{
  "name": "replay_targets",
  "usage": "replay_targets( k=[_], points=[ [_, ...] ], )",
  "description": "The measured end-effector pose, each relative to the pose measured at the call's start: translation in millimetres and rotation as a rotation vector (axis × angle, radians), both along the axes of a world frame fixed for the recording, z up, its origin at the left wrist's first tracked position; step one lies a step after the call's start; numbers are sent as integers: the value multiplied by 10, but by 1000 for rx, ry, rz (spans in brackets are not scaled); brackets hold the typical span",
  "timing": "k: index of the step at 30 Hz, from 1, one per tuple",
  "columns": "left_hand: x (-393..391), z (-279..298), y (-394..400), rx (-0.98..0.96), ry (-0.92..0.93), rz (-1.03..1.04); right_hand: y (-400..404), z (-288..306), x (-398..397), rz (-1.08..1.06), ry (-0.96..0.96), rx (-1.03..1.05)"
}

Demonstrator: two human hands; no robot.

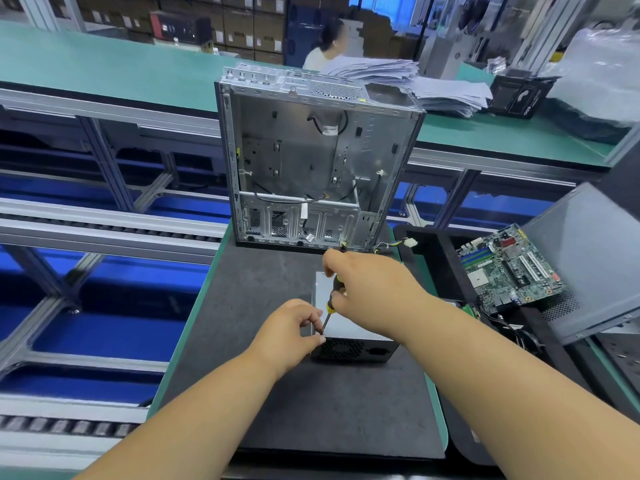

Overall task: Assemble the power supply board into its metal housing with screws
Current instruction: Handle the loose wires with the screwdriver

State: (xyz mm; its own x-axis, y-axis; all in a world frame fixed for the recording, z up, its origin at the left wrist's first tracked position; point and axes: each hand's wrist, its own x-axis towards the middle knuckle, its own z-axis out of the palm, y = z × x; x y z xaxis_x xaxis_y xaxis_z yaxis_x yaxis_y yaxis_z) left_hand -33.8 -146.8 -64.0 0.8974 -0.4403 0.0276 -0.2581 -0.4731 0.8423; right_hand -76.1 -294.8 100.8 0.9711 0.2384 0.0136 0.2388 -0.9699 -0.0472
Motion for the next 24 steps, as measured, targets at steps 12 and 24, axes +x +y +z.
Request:
replay_targets(
  k=[12,24],
  points=[
    [8,-10,2,-6,-13,-2,47,3,37,-62,89,51],
    [1,-4,12,-20,10,0,-42,21,63,-18,113,74]
  ],
)
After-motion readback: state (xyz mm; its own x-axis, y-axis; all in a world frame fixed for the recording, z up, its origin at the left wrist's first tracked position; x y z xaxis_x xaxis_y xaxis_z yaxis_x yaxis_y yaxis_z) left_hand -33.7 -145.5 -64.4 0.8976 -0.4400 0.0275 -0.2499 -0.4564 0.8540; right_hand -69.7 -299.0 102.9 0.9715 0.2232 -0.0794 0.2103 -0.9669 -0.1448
